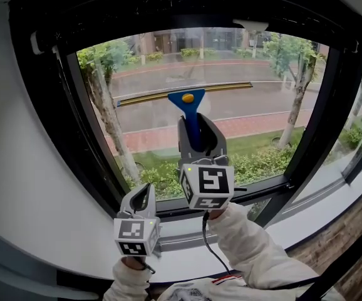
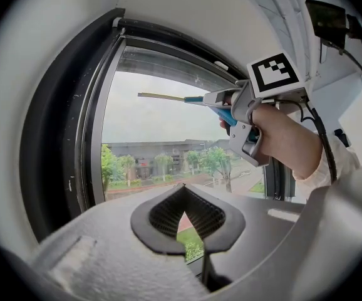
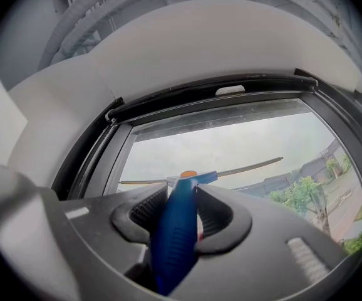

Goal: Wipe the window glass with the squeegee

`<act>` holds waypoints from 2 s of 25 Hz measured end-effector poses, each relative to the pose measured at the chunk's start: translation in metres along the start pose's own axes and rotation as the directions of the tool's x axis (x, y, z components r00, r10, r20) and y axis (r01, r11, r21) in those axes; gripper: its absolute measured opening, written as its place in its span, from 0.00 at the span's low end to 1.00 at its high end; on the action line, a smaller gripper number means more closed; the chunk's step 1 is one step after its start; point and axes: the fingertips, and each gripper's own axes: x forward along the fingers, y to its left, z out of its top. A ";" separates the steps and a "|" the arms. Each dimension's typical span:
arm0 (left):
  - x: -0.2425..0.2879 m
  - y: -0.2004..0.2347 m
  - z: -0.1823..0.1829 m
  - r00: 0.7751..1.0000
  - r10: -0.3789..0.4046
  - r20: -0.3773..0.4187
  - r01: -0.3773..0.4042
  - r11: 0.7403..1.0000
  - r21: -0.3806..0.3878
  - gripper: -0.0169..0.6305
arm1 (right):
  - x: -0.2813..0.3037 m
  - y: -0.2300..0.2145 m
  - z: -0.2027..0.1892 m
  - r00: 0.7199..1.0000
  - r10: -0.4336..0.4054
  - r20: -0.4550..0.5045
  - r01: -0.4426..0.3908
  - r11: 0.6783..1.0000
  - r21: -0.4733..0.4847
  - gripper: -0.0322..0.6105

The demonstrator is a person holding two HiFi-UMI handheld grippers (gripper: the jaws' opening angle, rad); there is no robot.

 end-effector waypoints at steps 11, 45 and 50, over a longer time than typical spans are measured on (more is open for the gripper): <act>0.001 -0.008 -0.011 1.000 -0.012 -0.011 0.012 1.000 -0.016 0.03 | -0.013 0.002 -0.023 0.999 0.001 -0.037 -0.001 1.000 -0.003 0.28; -0.001 -0.017 -0.045 0.996 -0.041 -0.074 0.040 0.999 -0.021 0.03 | -0.074 0.005 -0.134 0.978 -0.021 -0.207 0.025 1.000 0.019 0.28; -0.001 -0.020 -0.051 0.995 -0.048 -0.083 0.046 0.999 -0.029 0.03 | -0.086 0.004 -0.155 0.968 -0.023 -0.250 0.029 0.999 0.017 0.28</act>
